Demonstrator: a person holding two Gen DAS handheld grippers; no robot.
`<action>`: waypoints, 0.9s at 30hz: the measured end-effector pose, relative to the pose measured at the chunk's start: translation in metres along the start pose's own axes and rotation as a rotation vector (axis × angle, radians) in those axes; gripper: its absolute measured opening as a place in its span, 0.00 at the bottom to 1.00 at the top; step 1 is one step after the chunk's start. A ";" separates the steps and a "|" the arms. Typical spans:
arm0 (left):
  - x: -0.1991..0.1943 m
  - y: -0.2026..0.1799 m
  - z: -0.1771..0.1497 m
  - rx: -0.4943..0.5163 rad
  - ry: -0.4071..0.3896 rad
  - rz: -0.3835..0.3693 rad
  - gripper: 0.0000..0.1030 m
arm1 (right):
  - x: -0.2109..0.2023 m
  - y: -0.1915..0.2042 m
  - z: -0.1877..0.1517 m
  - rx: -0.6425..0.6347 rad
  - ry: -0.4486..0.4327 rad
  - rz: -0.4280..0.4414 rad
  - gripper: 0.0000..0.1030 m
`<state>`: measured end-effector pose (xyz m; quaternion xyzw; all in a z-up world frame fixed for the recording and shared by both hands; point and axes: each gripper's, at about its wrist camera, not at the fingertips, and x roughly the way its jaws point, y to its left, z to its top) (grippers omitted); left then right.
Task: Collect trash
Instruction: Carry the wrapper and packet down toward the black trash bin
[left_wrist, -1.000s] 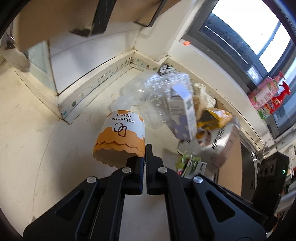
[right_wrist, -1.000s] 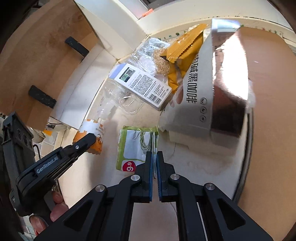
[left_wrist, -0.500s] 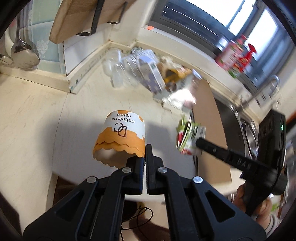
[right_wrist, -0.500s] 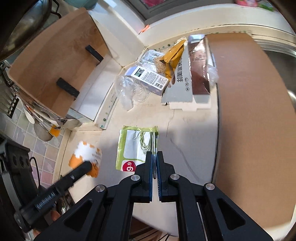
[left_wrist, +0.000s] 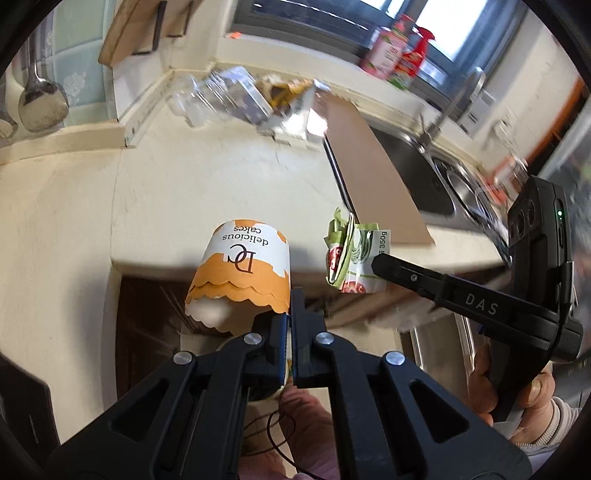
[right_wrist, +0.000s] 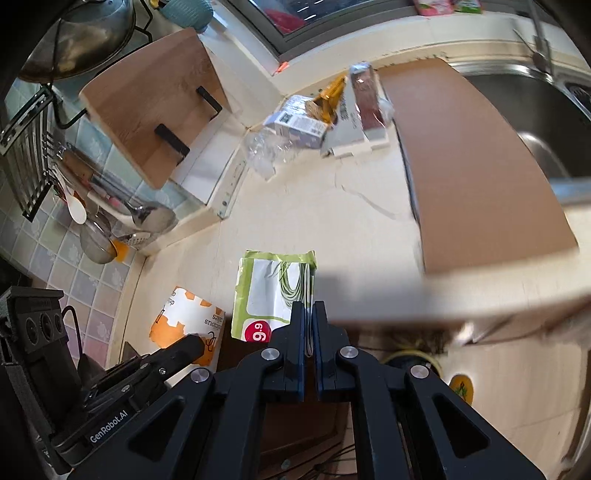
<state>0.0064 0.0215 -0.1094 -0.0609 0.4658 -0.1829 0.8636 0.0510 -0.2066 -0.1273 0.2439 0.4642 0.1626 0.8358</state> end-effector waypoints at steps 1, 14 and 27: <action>-0.003 -0.001 -0.009 0.011 0.010 -0.007 0.00 | -0.005 -0.002 -0.014 0.012 -0.001 -0.006 0.04; -0.009 -0.015 -0.055 0.055 0.093 -0.075 0.00 | -0.036 -0.032 -0.122 0.099 0.054 -0.090 0.04; 0.082 -0.017 -0.121 0.035 0.320 -0.018 0.00 | 0.004 -0.091 -0.164 0.171 0.183 -0.140 0.04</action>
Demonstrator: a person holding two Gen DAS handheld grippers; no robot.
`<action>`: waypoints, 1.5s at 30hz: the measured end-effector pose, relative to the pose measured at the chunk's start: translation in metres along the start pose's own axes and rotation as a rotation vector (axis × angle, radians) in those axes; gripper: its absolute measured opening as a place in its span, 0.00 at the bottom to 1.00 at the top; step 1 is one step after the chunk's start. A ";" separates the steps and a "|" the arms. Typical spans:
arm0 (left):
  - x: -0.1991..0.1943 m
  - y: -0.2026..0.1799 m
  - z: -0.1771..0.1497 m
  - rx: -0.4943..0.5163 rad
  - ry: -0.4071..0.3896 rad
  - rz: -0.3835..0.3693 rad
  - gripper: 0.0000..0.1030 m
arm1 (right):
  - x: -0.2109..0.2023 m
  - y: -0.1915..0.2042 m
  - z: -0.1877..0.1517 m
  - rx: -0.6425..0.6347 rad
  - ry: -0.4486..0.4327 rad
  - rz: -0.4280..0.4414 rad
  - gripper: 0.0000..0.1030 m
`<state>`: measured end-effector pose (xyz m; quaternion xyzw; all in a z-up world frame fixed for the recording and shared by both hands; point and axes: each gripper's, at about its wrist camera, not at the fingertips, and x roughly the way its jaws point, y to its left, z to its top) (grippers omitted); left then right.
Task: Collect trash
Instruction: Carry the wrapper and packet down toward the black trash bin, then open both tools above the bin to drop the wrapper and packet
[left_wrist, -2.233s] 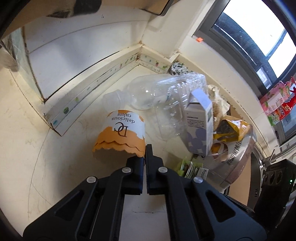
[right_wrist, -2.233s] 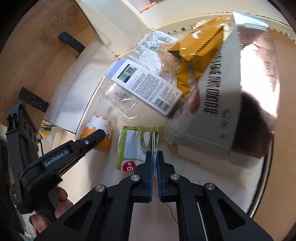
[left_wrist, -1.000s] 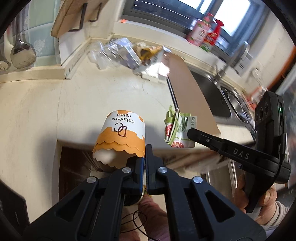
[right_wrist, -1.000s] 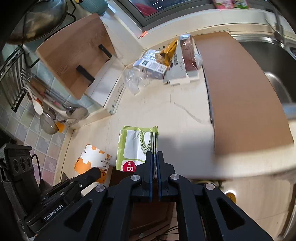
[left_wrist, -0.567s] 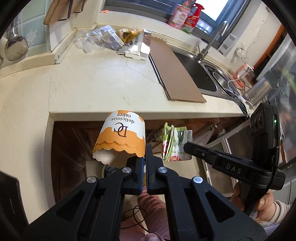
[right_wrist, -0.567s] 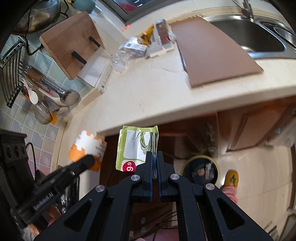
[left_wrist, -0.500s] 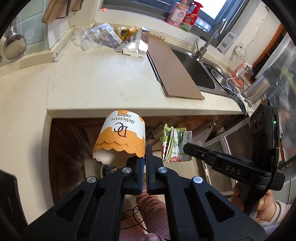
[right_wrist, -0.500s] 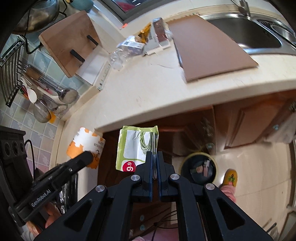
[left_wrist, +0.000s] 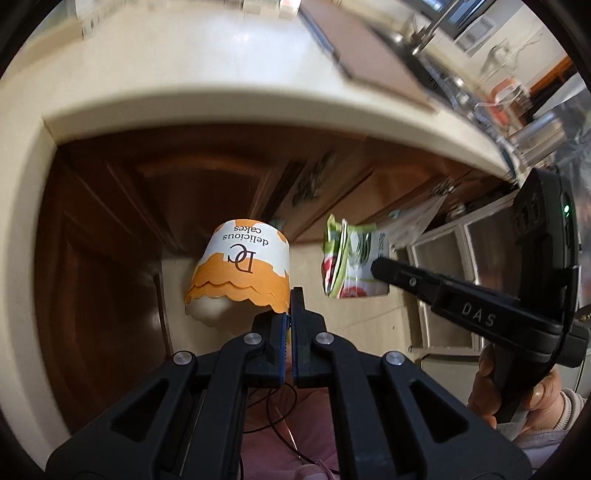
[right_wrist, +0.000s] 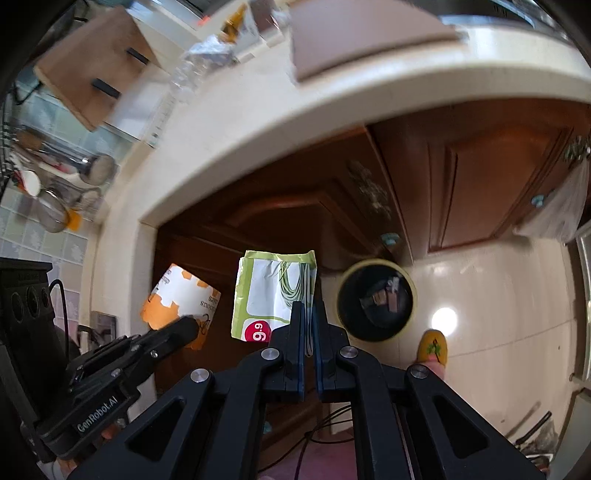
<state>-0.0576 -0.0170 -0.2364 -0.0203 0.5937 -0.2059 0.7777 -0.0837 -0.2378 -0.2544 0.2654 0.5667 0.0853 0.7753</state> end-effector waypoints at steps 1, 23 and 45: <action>0.010 0.001 -0.003 -0.004 0.017 0.004 0.00 | 0.008 -0.006 -0.001 0.003 0.010 -0.006 0.04; 0.277 0.098 -0.019 -0.173 0.289 0.098 0.11 | 0.279 -0.126 -0.003 0.035 0.297 -0.134 0.04; 0.252 0.097 -0.010 -0.226 0.278 0.212 0.47 | 0.285 -0.142 0.010 0.041 0.333 -0.163 0.38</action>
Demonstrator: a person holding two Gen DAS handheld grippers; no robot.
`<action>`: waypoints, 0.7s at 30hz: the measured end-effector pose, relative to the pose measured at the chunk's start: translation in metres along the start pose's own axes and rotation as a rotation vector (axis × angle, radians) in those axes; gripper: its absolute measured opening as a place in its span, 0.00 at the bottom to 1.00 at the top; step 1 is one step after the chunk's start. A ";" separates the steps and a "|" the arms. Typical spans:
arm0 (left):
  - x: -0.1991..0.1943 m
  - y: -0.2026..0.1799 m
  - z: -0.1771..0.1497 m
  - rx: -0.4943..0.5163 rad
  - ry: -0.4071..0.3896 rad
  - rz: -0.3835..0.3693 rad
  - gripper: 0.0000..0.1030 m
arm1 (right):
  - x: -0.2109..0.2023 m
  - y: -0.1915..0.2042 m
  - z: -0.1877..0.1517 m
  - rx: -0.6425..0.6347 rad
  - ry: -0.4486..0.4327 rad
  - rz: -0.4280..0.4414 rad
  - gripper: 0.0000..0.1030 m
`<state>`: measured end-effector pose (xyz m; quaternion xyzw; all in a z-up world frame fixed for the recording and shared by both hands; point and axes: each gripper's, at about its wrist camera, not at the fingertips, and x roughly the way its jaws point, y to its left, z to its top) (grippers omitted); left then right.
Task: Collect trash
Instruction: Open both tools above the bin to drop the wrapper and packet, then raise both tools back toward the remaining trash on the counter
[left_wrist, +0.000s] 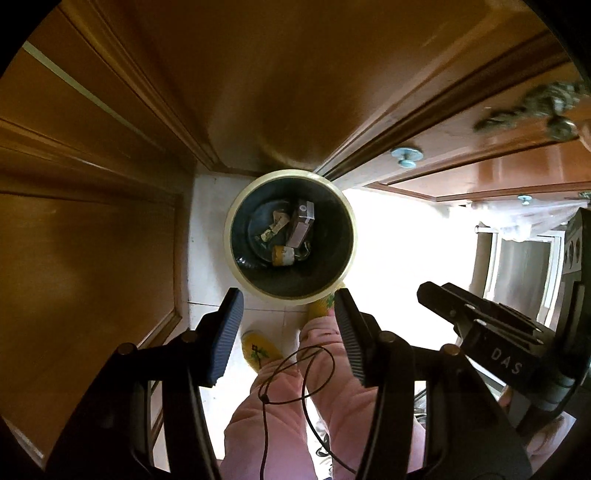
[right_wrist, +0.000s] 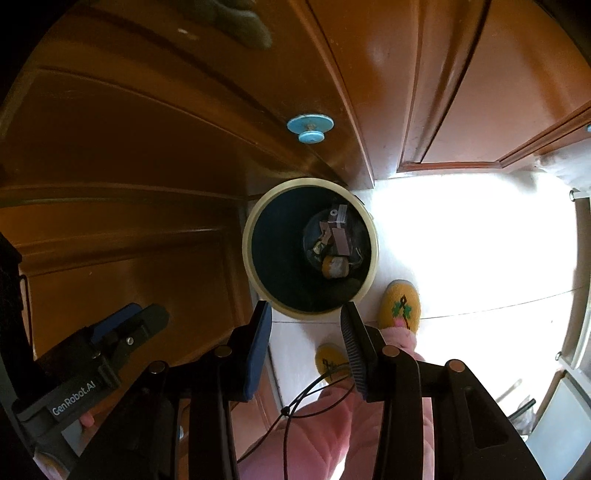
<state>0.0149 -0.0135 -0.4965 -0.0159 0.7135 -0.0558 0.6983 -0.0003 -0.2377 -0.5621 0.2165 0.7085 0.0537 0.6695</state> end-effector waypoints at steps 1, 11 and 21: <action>-0.008 -0.002 -0.002 0.004 -0.004 0.001 0.47 | -0.007 0.003 -0.001 -0.005 -0.003 0.001 0.38; -0.103 -0.018 -0.024 0.103 -0.086 0.021 0.47 | -0.075 0.041 -0.035 -0.049 -0.067 0.008 0.38; -0.199 -0.032 -0.052 0.188 -0.184 0.027 0.47 | -0.159 0.092 -0.074 -0.116 -0.145 0.030 0.38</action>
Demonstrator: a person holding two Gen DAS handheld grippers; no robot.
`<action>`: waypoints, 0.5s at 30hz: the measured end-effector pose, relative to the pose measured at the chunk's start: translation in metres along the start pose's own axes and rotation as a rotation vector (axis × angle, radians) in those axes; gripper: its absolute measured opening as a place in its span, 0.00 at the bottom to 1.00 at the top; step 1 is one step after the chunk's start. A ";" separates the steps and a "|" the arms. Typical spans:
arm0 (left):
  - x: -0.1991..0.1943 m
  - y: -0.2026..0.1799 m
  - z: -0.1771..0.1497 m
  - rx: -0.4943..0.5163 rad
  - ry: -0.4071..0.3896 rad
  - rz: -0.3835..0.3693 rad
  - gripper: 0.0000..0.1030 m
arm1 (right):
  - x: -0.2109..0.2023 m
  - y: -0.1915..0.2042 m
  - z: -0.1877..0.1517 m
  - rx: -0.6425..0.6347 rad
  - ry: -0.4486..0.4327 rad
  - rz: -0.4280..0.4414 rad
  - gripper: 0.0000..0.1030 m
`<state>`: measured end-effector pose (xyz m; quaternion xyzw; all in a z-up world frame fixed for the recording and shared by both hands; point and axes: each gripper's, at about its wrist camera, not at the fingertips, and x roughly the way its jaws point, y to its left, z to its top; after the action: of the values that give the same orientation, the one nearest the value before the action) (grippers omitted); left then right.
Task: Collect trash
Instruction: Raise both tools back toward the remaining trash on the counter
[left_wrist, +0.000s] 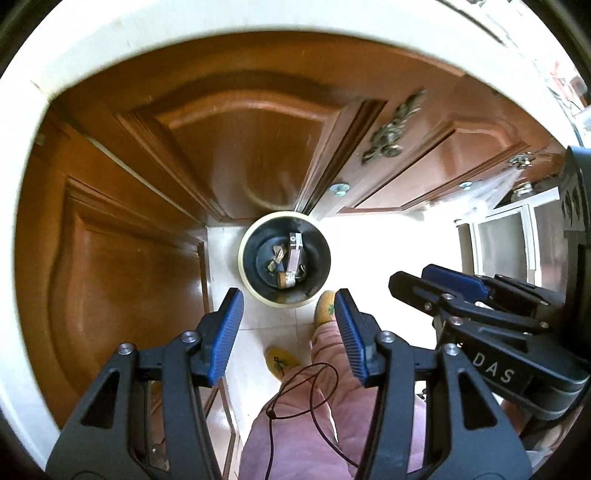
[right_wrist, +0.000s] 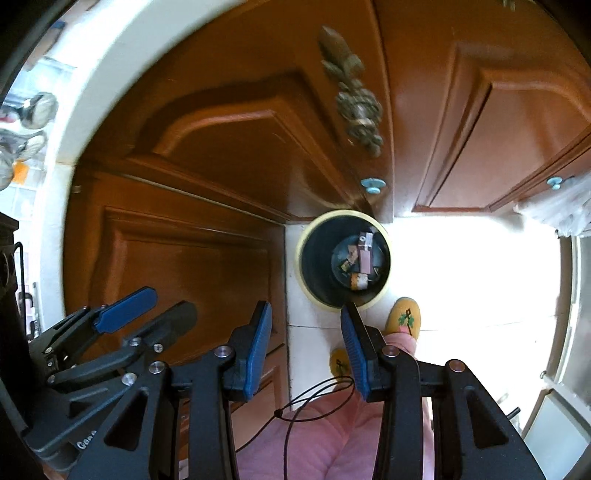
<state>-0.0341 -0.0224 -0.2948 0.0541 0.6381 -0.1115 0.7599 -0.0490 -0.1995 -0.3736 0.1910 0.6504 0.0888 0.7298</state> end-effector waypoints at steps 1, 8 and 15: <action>-0.009 0.000 -0.001 0.006 -0.011 0.003 0.47 | -0.007 0.005 -0.002 -0.004 -0.010 0.000 0.38; -0.071 0.001 0.003 0.007 -0.084 0.005 0.47 | -0.073 0.035 -0.011 -0.025 -0.115 -0.015 0.38; -0.143 -0.005 0.017 0.016 -0.197 0.006 0.47 | -0.149 0.050 -0.014 -0.017 -0.240 -0.022 0.40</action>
<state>-0.0422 -0.0172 -0.1513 0.0507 0.5592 -0.1192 0.8189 -0.0777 -0.2082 -0.2189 0.1869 0.5598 0.0631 0.8048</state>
